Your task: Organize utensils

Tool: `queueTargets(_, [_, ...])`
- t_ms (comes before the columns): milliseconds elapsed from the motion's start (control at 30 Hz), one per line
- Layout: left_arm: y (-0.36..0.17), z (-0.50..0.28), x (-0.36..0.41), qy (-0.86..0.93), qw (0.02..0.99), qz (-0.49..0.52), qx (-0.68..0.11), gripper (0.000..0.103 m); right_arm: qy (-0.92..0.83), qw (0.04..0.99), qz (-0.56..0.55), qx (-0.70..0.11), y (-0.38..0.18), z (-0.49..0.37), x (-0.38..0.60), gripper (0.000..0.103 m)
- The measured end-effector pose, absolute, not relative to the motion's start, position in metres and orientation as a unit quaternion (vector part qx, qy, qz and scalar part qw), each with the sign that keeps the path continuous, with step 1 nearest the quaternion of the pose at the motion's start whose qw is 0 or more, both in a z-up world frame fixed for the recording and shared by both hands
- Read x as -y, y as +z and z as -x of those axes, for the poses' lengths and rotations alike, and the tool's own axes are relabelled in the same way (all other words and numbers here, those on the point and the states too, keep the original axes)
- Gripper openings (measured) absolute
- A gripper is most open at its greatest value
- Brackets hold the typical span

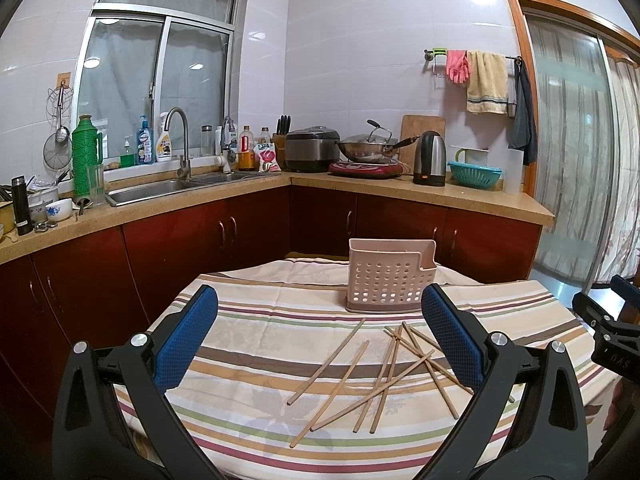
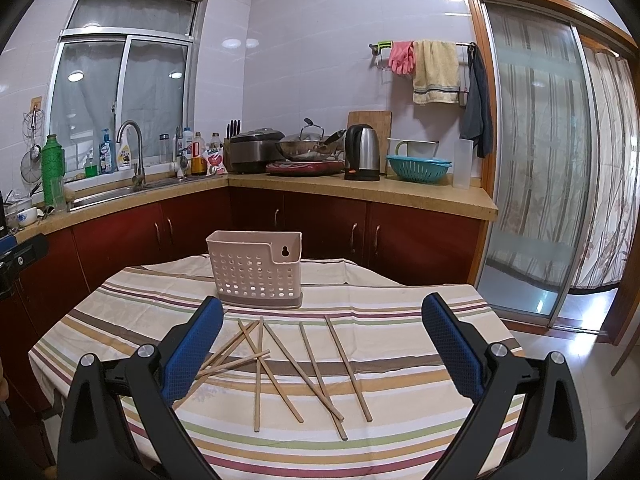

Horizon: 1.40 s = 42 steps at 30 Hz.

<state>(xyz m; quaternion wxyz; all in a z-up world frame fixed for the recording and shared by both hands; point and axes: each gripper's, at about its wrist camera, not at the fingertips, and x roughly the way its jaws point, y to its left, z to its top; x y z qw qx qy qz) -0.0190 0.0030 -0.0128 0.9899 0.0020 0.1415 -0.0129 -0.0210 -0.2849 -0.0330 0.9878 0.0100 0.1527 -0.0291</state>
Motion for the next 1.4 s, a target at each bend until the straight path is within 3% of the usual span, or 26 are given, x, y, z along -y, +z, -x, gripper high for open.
queueTargets(700, [-0.107, -0.057, -0.017, 0.025, 0.959, -0.03, -0.279, 0.099, -0.023, 0.969, -0.028, -0.244, -0.103, -0.029, 0.295, 0.097])
queueTargets(1400, [-0.113, -0.061, -0.005, 0.024, 0.956, -0.047, -0.29, 0.099, -0.022, 0.966, -0.025, -0.257, -0.113, -0.033, 0.291, 0.097])
